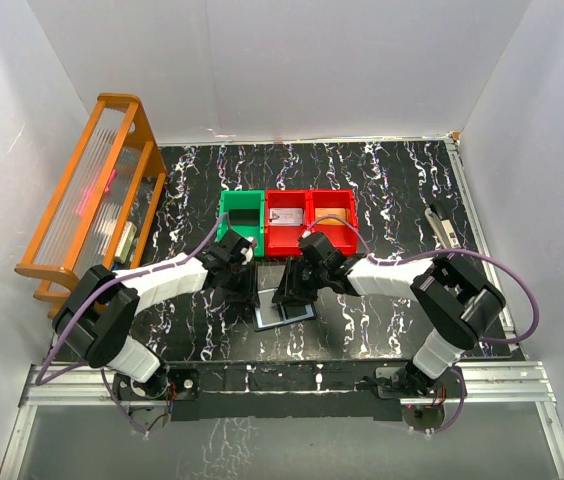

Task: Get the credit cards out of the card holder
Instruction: Remove the credit card from the card holder.

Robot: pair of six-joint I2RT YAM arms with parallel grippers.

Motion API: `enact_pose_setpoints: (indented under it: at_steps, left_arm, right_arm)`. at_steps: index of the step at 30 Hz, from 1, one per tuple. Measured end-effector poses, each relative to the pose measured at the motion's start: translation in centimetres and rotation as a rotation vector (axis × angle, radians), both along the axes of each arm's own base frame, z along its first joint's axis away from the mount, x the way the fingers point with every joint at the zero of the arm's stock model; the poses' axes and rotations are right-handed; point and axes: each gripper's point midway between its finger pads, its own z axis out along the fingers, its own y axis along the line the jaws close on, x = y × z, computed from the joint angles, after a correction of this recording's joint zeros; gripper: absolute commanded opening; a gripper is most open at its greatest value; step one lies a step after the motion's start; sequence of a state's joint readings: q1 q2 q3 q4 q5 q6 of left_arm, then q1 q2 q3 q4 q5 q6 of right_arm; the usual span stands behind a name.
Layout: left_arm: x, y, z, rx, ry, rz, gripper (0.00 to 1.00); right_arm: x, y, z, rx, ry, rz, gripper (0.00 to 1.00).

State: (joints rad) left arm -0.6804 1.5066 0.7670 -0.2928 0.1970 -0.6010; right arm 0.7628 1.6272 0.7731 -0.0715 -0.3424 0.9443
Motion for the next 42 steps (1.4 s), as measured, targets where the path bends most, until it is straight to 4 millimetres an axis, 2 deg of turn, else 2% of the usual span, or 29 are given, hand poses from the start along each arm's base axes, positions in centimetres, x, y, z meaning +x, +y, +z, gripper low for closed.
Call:
enact_pose_setpoints:
  at_steps: [14,18,29,42]
  left_arm:
    - [-0.01,0.27,-0.17,0.014,-0.002,-0.005,0.21]
    - [-0.03,0.28,-0.19,0.015,-0.002,-0.006,0.20]
    - [-0.07,0.36,-0.22,0.019,-0.001,-0.008,0.17]
    - [-0.51,0.54,-0.50,0.030,0.019,-0.013,0.15]
  right_arm:
    - [-0.32,0.06,-0.38,0.021,-0.002,0.007,0.27]
    - [-0.58,0.19,-0.56,0.035,0.007,0.016,0.21]
    - [-0.71,-0.06,-0.78,0.025,0.022,-0.003,0.26]
    - [-0.06,-0.71,-0.86,-0.084,-0.016,-0.001,0.28]
